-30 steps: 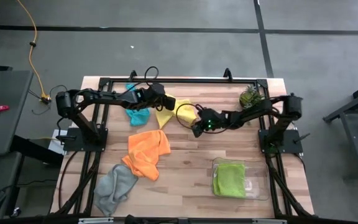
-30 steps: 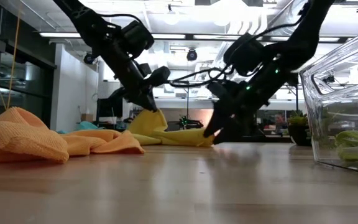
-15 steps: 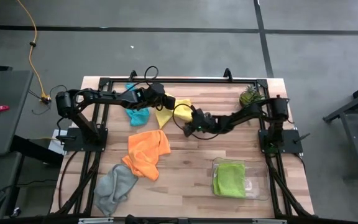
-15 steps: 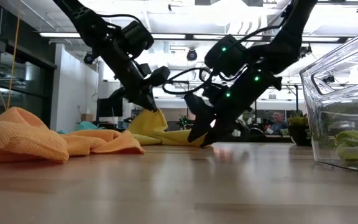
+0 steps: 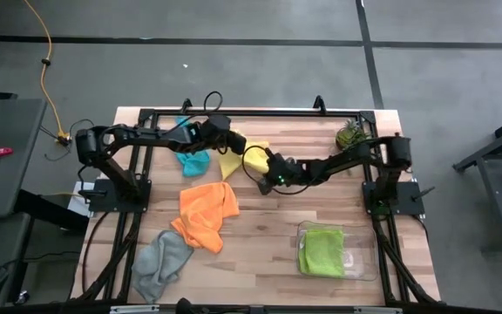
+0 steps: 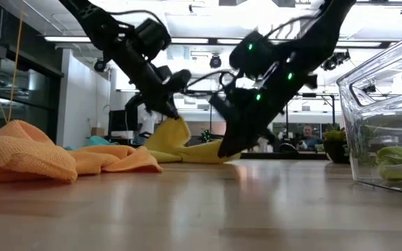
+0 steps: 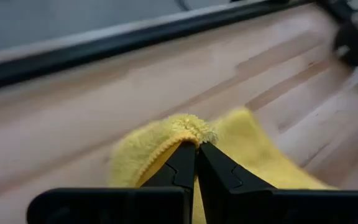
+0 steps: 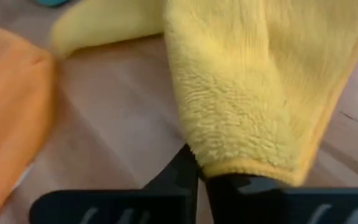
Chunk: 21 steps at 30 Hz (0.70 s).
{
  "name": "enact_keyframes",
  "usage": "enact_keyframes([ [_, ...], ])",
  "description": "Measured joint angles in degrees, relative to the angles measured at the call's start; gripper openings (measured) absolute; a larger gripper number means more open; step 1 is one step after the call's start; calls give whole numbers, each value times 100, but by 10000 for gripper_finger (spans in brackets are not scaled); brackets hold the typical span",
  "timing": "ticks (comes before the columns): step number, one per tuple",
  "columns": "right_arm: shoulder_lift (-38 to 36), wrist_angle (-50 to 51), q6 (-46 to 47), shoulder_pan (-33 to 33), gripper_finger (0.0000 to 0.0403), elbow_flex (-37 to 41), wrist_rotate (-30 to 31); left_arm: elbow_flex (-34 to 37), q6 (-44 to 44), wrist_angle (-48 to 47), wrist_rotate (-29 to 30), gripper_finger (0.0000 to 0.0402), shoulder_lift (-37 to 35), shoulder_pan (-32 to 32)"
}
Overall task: Fold microfiber towels
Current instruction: Fold the yellow microfiber cloth
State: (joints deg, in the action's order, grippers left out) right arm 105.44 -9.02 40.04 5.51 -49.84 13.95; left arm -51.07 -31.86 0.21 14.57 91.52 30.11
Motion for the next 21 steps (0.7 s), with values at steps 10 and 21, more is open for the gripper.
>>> enact_keyframes([
  [10, -1913, 1503, -902, 213, 1, -2, -643, 2, 999, 378, -117, 0, -887, 146],
  [21, -3585, 2412, -1320, 1729, 0, -2, -1376, -7, 1856, 1568, -250, 0, -1435, 662],
])
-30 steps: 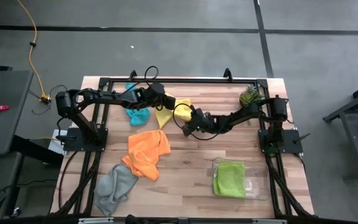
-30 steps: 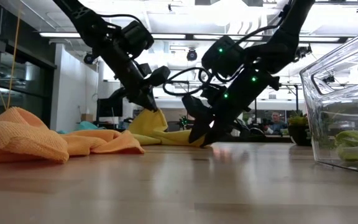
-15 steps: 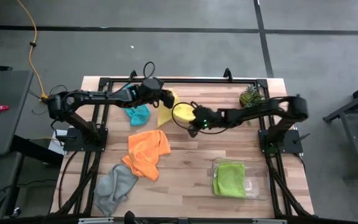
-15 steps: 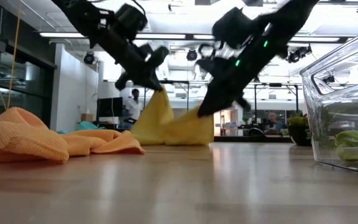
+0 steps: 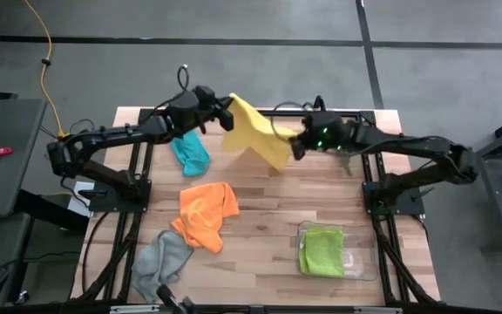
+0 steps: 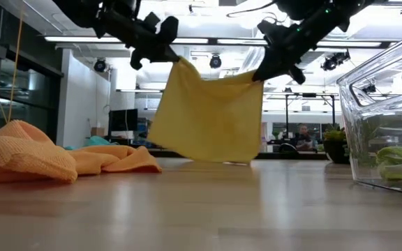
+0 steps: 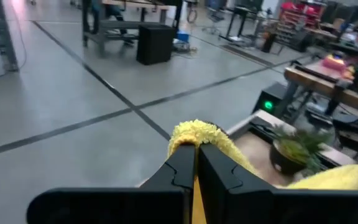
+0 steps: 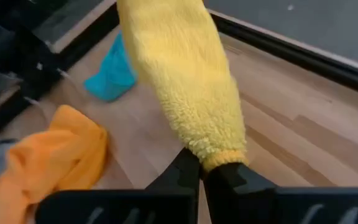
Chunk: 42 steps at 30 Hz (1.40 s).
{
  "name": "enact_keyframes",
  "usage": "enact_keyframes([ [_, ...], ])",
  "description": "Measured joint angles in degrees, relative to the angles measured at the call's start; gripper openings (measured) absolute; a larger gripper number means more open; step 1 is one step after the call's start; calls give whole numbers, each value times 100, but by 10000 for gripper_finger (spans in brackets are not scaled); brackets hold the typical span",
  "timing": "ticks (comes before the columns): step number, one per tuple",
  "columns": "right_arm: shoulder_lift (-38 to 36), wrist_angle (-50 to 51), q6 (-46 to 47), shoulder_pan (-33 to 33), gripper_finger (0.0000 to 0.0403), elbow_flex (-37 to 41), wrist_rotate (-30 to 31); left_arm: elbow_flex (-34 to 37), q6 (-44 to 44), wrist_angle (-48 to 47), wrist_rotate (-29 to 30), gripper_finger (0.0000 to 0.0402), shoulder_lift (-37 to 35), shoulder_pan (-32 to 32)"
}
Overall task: Fold microfiber towels
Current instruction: Fold the yellow microfiber cloth
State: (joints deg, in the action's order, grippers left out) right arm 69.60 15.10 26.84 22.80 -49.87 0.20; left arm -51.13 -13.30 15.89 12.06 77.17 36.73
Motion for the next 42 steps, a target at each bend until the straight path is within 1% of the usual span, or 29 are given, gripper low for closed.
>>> enact_keyframes([
  [4, -80, -2, 85, 731, 0, 0, -1216, 0, -161, 30, -677, 0, -1, 336],
  [6, -80, -33, 119, 969, 0, 0, -1826, 0, -240, 102, -1059, 0, -3, 435],
  [9, -80, -41, 159, 1177, 0, 0, -2462, 2, -251, 114, -1322, 0, -3, 457],
  [13, -80, -472, 520, 1456, 0, 0, -3371, 2, 31, 426, -1381, 0, -3, 452],
  [16, -80, -1165, 1044, 1716, 0, 0, -4090, 2, 328, 847, -1400, 0, -3, 454],
  [20, -80, -2100, 1857, 2030, 0, 0, -4763, 2, 838, 1290, -1395, 0, -23, 457],
  [22, -87, -2380, 2149, 2144, 0, 0, -5001, 2, 1231, 1293, -1207, 0, -93, 459],
  [26, -304, -2028, 2212, 2402, 0, 0, -5114, 2, 1937, 1070, -349, 0, -277, 460],
  [29, -522, -1279, 2004, 2624, 0, 0, -5022, 4, 2486, 1046, 338, 0, -438, 458],
  [31, -632, -778, 1788, 2717, 0, 0, -4961, 4, 2645, 1078, 532, 0, -508, 445],
  [32, -676, -582, 1669, 2741, 0, 0, -4914, 4, 2629, 1087, 517, 0, -519, 437],
  [34, -712, -352, 1497, 2742, 0, 0, -4715, 4, 2442, 1065, 257, 0, -521, 442],
  [38, -639, -331, 1407, 2744, 0, 0, -4313, 4, 2015, 903, -257, 0, -408, 405],
  [42, -480, -347, 1359, 2744, 0, 0, -3787, 4, 1636, 765, -504, 0, -76, 254],
])
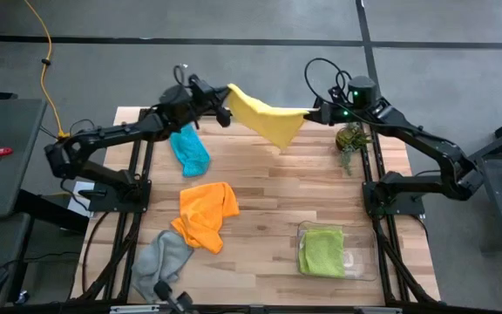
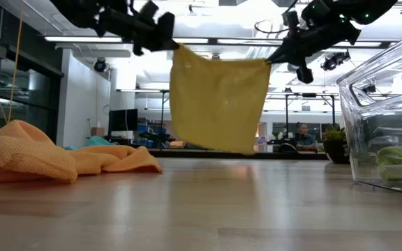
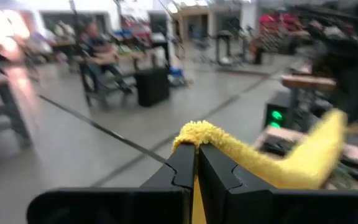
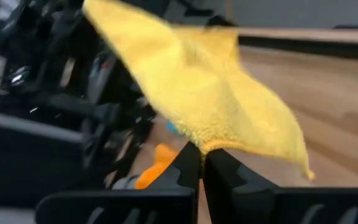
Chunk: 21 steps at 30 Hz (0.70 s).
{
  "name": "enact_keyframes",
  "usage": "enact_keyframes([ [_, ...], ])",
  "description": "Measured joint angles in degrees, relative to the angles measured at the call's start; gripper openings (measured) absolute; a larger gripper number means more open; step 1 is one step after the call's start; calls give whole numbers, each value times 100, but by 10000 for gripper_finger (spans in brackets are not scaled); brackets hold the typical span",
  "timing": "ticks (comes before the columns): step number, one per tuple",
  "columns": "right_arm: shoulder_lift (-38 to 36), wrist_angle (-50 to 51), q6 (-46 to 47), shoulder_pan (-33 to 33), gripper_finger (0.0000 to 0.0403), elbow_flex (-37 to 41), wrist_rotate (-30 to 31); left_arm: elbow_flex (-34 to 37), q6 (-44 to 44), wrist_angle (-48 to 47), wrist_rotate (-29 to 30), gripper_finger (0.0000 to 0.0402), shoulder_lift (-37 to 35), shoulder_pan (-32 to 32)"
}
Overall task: Fold microfiber towels
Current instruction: Fold the yellow microfiber cloth
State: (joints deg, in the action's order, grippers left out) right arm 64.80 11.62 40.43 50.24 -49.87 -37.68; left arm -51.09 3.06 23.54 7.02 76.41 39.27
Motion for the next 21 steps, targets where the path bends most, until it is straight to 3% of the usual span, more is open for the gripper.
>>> enact_keyframes([
  [6, 352, -199, -206, 158, 0, 0, 696, 2, -95, 59, -57, 0, 523, 10],
  [12, 511, -944, -391, 744, 0, 2, 825, 0, -130, 837, -138, 0, 748, 333],
  [15, 510, -920, -552, 976, 0, -77, 735, -2, -278, 1127, -467, 0, 714, 528],
  [21, 509, -38, -1424, 862, 0, -356, 422, -2, -1022, 694, -1664, 0, 674, 689],
])
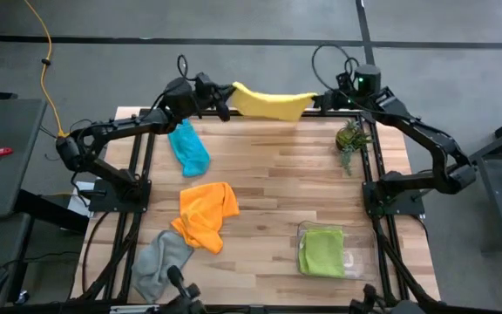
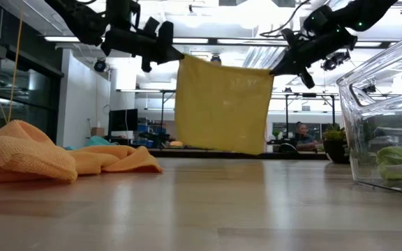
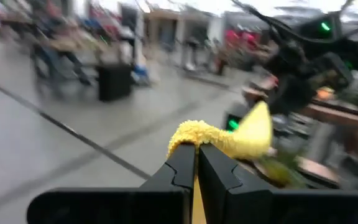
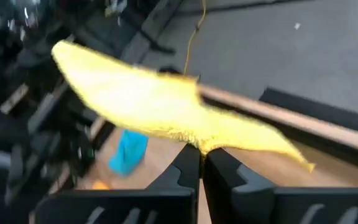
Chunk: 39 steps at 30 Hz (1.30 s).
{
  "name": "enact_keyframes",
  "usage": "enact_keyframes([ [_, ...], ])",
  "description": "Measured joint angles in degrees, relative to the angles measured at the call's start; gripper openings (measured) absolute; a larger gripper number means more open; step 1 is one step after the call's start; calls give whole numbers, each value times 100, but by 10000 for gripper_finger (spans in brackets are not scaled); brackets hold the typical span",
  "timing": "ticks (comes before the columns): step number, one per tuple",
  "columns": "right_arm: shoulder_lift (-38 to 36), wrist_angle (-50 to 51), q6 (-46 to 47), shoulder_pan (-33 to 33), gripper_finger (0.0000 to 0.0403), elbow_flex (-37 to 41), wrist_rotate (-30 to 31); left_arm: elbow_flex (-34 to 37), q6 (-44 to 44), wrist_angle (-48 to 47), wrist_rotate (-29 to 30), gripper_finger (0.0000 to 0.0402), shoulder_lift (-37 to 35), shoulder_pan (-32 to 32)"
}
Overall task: Fold microfiber towels
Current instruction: Fold the yellow microfiber cloth
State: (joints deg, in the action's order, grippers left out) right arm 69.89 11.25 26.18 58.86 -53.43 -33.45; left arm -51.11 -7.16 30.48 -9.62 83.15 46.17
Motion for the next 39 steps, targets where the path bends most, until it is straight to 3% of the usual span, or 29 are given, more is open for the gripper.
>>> enact_keyframes([
  [6, -2, 1042, -700, -649, 0, 53, 245, 2, 34, -1653, -190, 0, 5, -436],
  [12, 0, 1602, -704, -1253, 0, 400, 598, 2, -29, -2908, -78, 0, 9, -996],
  [22, -1, 1896, 1, -2259, 0, 932, 1000, 2, -837, -4565, 1261, 0, 9, -2093],
  [30, -2, 1842, 958, -3204, 0, 1523, 1411, 353, -2353, -4656, 1696, 0, 11, -2956],
  [39, -7, 1819, 1770, -4023, 0, 1580, 1664, 1042, -3644, -4368, 1746, 0, 11, -3777],
])
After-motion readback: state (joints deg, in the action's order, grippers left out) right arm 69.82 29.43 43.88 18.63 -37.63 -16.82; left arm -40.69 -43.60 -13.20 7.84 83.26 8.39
